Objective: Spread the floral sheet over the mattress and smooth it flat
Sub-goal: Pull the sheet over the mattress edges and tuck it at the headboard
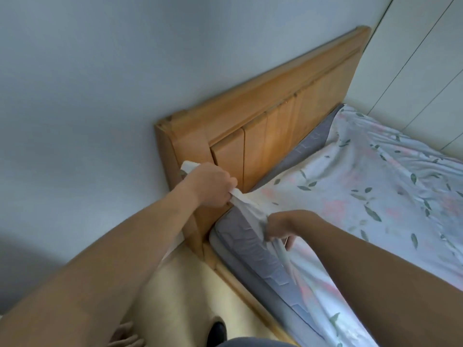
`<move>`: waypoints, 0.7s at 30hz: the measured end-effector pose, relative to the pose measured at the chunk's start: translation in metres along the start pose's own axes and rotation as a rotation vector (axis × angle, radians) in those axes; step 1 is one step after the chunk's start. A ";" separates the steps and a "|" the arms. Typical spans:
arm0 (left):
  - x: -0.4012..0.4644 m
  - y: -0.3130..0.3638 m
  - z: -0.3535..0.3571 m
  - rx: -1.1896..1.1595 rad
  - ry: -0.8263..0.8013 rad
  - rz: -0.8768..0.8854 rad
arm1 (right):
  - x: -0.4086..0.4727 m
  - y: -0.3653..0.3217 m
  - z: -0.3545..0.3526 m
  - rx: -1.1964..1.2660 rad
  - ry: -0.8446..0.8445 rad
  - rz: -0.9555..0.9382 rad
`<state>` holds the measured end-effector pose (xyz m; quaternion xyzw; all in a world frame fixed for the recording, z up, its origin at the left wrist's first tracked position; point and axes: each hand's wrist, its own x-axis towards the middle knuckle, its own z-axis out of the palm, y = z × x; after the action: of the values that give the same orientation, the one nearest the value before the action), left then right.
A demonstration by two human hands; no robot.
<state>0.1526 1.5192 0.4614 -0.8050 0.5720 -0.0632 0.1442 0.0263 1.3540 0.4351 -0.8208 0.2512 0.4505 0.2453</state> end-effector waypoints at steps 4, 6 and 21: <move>-0.029 0.006 0.026 -0.012 -0.026 0.043 | 0.000 0.000 0.013 -0.081 0.025 -0.043; -0.052 0.016 0.054 -0.036 -0.199 0.010 | 0.004 -0.001 0.034 -0.124 -0.014 -0.073; -0.110 0.030 0.180 -0.170 -0.411 -0.115 | 0.088 -0.034 0.117 -0.270 -0.324 -0.080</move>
<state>0.1363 1.6421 0.2880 -0.8416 0.4868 0.1425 0.1856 0.0172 1.4363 0.3098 -0.7723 0.1132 0.5961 0.1880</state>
